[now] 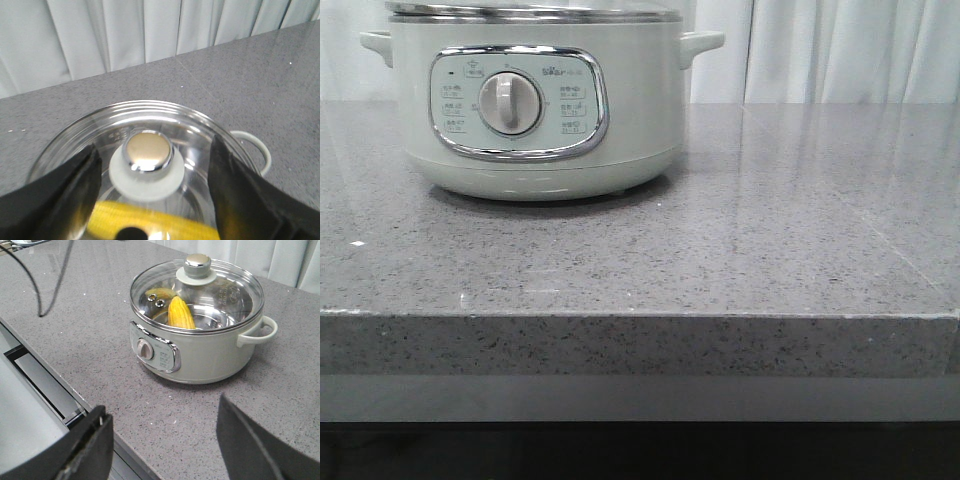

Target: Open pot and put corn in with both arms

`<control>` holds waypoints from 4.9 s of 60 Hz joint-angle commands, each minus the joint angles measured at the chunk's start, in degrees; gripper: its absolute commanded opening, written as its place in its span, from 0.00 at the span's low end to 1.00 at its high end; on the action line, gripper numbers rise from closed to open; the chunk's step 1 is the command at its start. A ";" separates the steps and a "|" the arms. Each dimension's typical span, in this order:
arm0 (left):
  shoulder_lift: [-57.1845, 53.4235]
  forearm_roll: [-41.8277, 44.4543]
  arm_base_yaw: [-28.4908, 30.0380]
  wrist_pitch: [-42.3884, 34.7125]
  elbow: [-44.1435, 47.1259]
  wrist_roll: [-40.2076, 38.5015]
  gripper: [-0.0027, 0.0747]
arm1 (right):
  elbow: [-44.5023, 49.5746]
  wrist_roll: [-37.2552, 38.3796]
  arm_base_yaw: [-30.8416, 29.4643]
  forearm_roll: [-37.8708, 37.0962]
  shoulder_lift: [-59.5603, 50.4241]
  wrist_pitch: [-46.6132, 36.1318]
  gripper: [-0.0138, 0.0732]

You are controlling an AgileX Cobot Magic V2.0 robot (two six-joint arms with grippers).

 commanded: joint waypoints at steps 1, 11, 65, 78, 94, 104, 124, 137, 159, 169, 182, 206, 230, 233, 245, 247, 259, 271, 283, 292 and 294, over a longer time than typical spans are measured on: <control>-6.59 1.29 -0.19 1.32 0.10 0.00 0.63 | -1.41 -0.33 -0.12 -0.01 -0.06 -3.80 0.70; -15.76 1.43 -0.19 1.41 9.41 0.00 0.63 | -1.41 -0.33 -0.12 -0.01 -0.06 -3.80 0.70; -42.41 -0.30 -0.19 0.48 36.69 0.00 0.07 | -1.41 -0.33 -0.12 0.05 0.05 -2.82 0.19; -42.41 -0.30 -0.19 0.48 36.69 0.00 0.01 | -1.41 -0.33 -0.12 0.05 0.05 -2.87 0.08; -42.68 -0.44 -0.36 0.48 36.90 0.00 0.01 | -1.41 -0.33 -0.12 0.05 0.05 -2.87 0.08; -46.18 0.03 1.04 -4.34 40.95 0.00 0.01 | -1.41 -0.33 -0.12 0.05 0.05 -2.85 0.08; -66.70 -4.67 16.26 -18.38 61.96 0.00 0.01 | -1.41 -0.33 -0.12 0.05 0.05 -2.85 0.08; -77.06 -7.80 20.76 -24.80 76.32 0.00 0.01 | -1.41 -0.33 -0.12 0.05 0.05 -2.85 0.08; -80.48 -8.21 21.35 -37.14 85.32 0.00 0.01 | -1.41 -0.33 -0.12 0.05 0.05 -2.96 0.08; -80.48 -8.25 21.24 -37.89 85.32 0.00 0.01 | -1.41 -0.33 -0.12 0.05 0.05 -2.95 0.08; -80.37 -9.20 21.24 -37.91 85.32 0.00 0.01 | -1.41 -0.33 -0.12 0.05 0.05 -2.95 0.08; -80.37 -5.28 21.24 -37.17 85.32 -0.46 0.01 | -1.41 -0.33 -0.12 0.05 0.05 -2.95 0.08; -80.37 -5.05 21.24 -37.58 85.32 -0.59 0.01 | -1.41 -0.33 -0.12 0.05 0.05 -2.95 0.08; -80.37 -5.05 21.24 -37.58 85.32 -0.59 0.01 | -1.41 -0.33 -0.12 0.05 0.05 -2.95 0.08; -80.37 -5.05 21.24 -37.58 85.32 -0.59 0.01 | -1.41 -0.33 -0.12 0.05 0.05 -2.95 0.08; -80.37 -5.05 21.24 -37.58 85.32 -0.59 0.01 | -1.41 -0.33 -0.12 0.05 0.05 -2.95 0.08; -80.37 -5.05 21.24 -37.58 85.32 -0.59 0.01 | -1.41 -0.33 -0.12 0.05 0.05 -2.95 0.08; -80.37 -5.05 21.24 -37.58 85.32 -0.59 0.01 | -1.21 -0.33 -0.02 0.24 -0.10 -3.09 0.08; -80.37 -5.05 21.24 -37.58 85.32 -0.59 0.01 | 0.99 -0.33 -2.44 0.24 -2.88 -3.35 0.08; -80.37 -5.05 21.24 -37.58 85.32 -0.59 0.01 | 5.99 -0.33 -6.67 0.24 -7.13 -6.17 0.08; -80.37 -5.05 21.24 -37.58 85.32 -0.59 0.01 | 7.51 -0.33 -7.84 0.24 -8.46 -7.67 0.08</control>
